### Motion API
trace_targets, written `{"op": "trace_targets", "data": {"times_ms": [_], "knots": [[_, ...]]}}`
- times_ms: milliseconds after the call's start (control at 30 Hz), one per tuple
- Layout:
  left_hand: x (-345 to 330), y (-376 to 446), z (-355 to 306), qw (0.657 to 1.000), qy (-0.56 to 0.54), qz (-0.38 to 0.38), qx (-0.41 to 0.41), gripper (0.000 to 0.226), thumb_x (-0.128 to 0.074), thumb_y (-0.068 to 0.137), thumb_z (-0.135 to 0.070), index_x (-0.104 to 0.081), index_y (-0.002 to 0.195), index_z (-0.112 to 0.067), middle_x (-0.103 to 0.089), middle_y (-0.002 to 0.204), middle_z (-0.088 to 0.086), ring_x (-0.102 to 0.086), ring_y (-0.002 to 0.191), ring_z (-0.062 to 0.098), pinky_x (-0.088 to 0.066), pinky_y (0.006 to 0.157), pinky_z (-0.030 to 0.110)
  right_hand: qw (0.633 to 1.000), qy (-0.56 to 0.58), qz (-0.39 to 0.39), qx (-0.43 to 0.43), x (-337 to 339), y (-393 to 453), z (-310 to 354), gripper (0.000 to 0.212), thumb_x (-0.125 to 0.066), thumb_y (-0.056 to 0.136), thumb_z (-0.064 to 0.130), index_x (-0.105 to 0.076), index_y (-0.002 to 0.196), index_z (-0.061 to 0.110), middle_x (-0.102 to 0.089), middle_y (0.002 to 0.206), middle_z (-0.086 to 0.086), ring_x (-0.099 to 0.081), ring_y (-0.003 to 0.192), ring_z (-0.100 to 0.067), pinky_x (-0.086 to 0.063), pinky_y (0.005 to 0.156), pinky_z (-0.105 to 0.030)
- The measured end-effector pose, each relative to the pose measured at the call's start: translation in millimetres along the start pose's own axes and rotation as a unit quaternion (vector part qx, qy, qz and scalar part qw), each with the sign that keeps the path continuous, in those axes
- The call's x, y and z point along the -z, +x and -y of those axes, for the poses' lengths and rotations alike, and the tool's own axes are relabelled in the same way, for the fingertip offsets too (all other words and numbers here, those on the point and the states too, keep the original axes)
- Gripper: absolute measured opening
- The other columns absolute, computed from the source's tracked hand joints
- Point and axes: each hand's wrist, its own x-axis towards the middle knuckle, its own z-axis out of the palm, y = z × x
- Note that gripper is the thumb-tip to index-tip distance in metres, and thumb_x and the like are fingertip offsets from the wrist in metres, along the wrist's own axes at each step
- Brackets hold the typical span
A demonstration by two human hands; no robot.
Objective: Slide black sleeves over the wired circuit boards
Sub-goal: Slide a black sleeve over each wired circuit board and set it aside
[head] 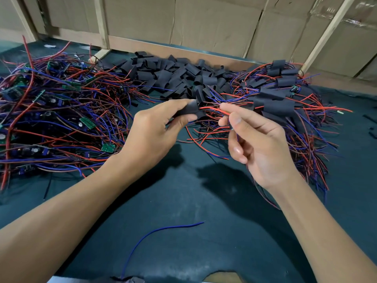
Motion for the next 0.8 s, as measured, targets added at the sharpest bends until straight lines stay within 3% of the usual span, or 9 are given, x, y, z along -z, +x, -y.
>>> {"op": "trace_targets", "data": {"times_ms": [167,333,400,500,633,733,800], "knots": [[1.7,-2.4,-1.2,0.997,0.008,0.069,-0.031,0.020,-0.066,0.098,-0.020,-0.065,0.118,-0.016,-0.065,0.099,-0.022,-0.064,0.091,0.001,-0.049,0.083,0.017,0.995,-0.098,-0.013,0.015,-1.5,-1.9,0.7,0.029,-0.068,0.091,0.036,-0.075,0.119,0.034,-0.073,0.086,0.000,-0.032,0.049,-0.013,-0.030,0.045,-0.017],[2.4,-5.0,-5.3,0.984,0.003,0.175,-0.040,0.022,-0.059,0.102,-0.029,-0.057,0.117,-0.014,-0.069,0.093,-0.011,-0.067,0.087,0.019,-0.053,0.080,0.040,0.989,-0.149,-0.009,0.013,-3.7,-2.5,3.7,0.032,-0.069,0.086,0.044,-0.074,0.118,0.040,-0.068,0.075,0.005,-0.026,0.057,-0.023,-0.030,0.048,-0.015],[2.8,-5.0,-6.3,0.981,-0.002,0.188,-0.055,0.026,-0.059,0.102,-0.026,-0.056,0.124,-0.011,-0.067,0.094,-0.018,-0.067,0.089,0.017,-0.053,0.082,0.039,0.990,-0.141,0.011,0.015,-3.8,-3.7,5.2,0.029,-0.067,0.092,0.034,-0.074,0.120,0.036,-0.066,0.076,0.002,-0.025,0.059,-0.026,-0.033,0.051,-0.010],[2.6,-3.7,-6.3,0.978,-0.006,0.196,-0.073,0.035,-0.056,0.103,-0.025,-0.052,0.135,-0.012,-0.057,0.099,-0.033,-0.066,0.095,0.010,-0.051,0.088,0.033,0.989,-0.134,0.052,0.028,-2.7,-4.9,6.6,0.035,-0.059,0.096,0.019,-0.067,0.129,0.029,-0.070,0.082,0.006,-0.038,0.056,-0.007,-0.038,0.055,-0.007],[3.1,-2.7,-7.1,0.976,-0.023,0.204,-0.074,0.039,-0.053,0.105,-0.022,-0.048,0.142,-0.013,-0.066,0.102,-0.011,-0.065,0.093,0.010,-0.050,0.088,0.030,0.984,-0.168,0.048,0.018,-0.8,-3.6,5.9,0.041,-0.051,0.098,0.021,-0.060,0.139,0.025,-0.067,0.081,0.012,-0.038,0.061,-0.010,-0.033,0.054,-0.010],[1.7,-1.0,-8.2,0.976,-0.029,0.208,-0.066,0.046,-0.052,0.105,-0.021,-0.042,0.149,-0.011,-0.055,0.110,-0.024,-0.058,0.095,-0.006,-0.043,0.089,0.015,0.977,-0.204,0.030,0.050,-3.0,-5.2,5.8,0.036,-0.054,0.101,0.021,-0.062,0.135,0.030,-0.069,0.080,0.013,-0.044,0.061,-0.007,-0.038,0.057,-0.012],[0.9,-0.9,-8.4,0.974,-0.016,0.216,-0.063,0.056,-0.052,0.104,-0.025,-0.033,0.154,-0.010,-0.049,0.113,-0.021,-0.054,0.097,-0.006,-0.038,0.092,0.011,0.979,-0.194,0.005,0.056,-5.7,-5.2,5.8,0.025,-0.058,0.100,0.018,-0.067,0.123,0.024,-0.075,0.082,0.007,-0.051,0.058,-0.003,-0.043,0.057,-0.015]]}}
